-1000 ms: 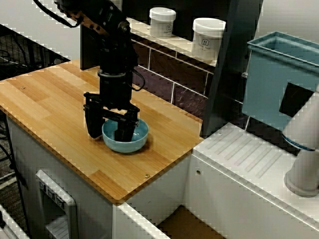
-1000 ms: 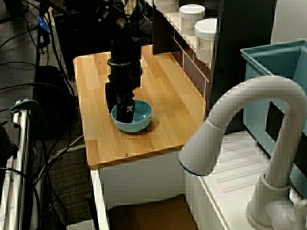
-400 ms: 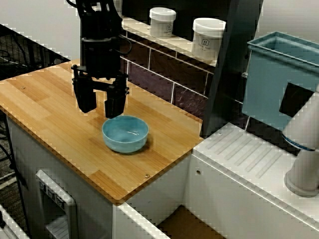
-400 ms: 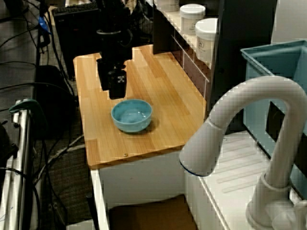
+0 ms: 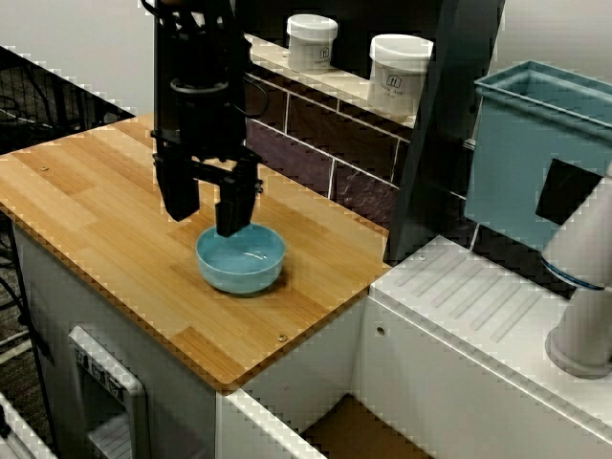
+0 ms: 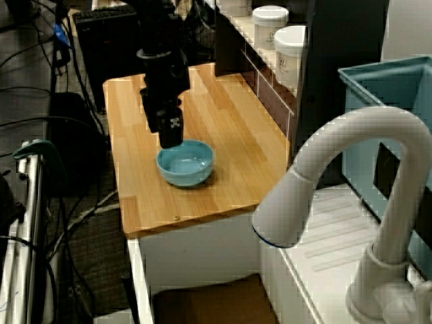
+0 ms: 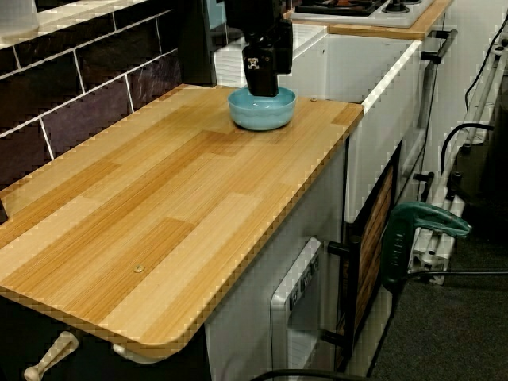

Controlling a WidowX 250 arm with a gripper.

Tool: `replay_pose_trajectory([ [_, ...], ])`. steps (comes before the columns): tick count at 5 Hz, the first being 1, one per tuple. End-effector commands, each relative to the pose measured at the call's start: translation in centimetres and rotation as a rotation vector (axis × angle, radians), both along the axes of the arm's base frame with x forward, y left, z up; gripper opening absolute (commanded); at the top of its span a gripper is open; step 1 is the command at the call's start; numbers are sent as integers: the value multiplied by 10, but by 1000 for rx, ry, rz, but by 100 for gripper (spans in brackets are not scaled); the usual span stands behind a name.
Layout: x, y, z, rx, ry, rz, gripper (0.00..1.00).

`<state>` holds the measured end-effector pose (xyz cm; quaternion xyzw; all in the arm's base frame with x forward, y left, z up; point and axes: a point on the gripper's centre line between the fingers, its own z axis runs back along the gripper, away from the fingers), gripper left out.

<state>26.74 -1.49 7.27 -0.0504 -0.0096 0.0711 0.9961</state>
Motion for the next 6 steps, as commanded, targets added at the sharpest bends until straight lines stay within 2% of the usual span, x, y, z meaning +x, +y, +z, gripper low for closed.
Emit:
replay_pose_trajectory([
  [1, 10, -6, 13, 9, -66, 0, 100],
  [2, 13, -9, 7, 20, -68, -1, 59],
  [3, 11, -10, 0, 27, -61, -4, 0],
  [6, 6, -5, -17, 52, -54, -5, 0],
])
